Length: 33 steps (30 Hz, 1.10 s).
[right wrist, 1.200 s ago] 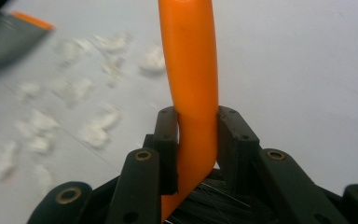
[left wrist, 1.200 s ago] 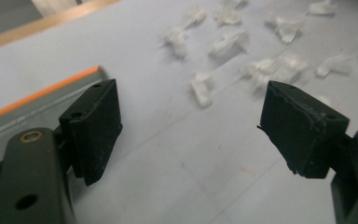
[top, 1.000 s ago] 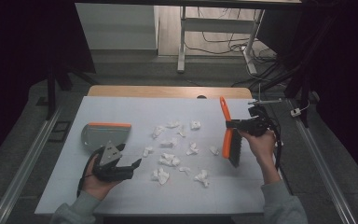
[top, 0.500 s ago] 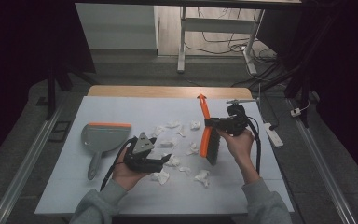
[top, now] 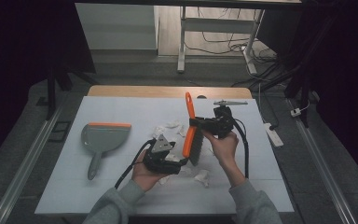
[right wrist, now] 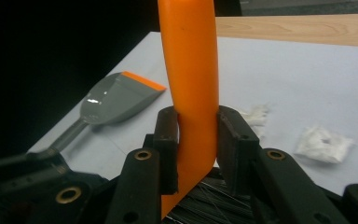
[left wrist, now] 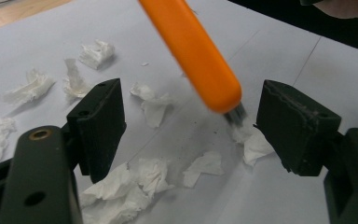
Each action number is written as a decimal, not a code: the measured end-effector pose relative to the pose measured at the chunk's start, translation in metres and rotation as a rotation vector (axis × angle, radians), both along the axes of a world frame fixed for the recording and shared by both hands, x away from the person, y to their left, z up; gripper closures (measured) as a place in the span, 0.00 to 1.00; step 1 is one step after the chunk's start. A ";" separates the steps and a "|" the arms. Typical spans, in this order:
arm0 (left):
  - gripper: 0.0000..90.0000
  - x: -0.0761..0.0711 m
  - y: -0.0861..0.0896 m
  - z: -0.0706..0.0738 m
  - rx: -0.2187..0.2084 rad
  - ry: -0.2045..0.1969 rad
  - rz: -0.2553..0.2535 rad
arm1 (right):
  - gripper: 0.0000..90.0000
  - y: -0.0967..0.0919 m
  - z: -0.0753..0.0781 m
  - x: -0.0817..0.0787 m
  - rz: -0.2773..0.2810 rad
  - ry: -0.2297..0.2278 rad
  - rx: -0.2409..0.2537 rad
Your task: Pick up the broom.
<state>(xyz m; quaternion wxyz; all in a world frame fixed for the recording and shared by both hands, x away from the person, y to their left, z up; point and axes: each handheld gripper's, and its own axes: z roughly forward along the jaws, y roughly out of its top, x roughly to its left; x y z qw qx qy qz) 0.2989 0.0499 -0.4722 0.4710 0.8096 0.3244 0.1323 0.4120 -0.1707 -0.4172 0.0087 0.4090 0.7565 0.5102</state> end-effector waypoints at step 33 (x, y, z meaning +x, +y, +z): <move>0.87 0.025 0.029 -0.011 -0.057 0.086 0.094 | 0.77 0.029 -0.008 -0.021 0.004 -0.058 0.152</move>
